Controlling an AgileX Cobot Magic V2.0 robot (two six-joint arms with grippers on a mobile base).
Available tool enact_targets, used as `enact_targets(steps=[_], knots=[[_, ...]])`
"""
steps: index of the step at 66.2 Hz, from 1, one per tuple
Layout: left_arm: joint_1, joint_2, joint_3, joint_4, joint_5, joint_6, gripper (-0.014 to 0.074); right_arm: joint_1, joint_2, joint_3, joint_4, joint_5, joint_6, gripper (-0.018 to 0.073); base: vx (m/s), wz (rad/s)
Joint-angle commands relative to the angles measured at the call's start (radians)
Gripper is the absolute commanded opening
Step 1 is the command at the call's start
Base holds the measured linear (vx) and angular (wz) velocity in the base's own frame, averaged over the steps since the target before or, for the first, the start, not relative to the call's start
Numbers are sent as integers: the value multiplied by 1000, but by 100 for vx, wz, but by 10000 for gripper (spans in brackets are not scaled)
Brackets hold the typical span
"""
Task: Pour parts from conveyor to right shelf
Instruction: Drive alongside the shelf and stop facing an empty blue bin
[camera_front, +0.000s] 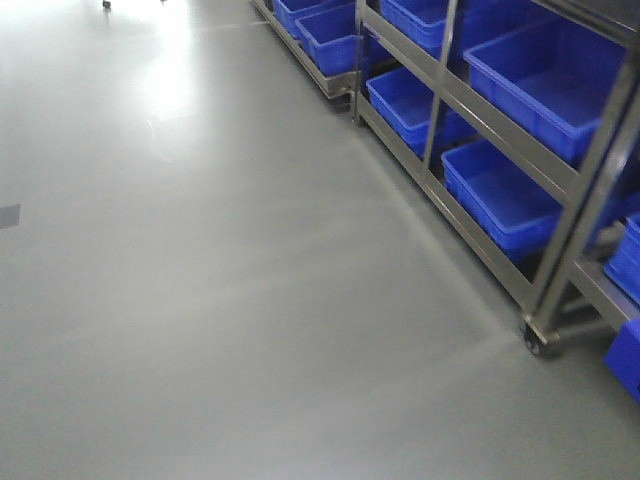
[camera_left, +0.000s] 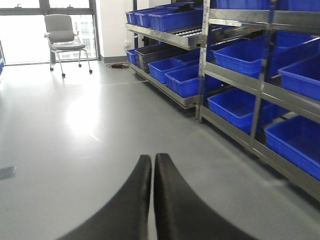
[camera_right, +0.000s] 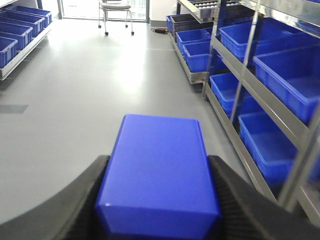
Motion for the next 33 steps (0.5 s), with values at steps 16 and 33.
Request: enact_targets(steps=[16,33], knots=[[-5,18,-20,-8,-79,-8,-6,-5,11,-29,-4,-84,-5,-5,76,20],[-5,18,-20,-8,-79,-8,-6,-5,11,-29,-4,-84,-5,-5,76,25]])
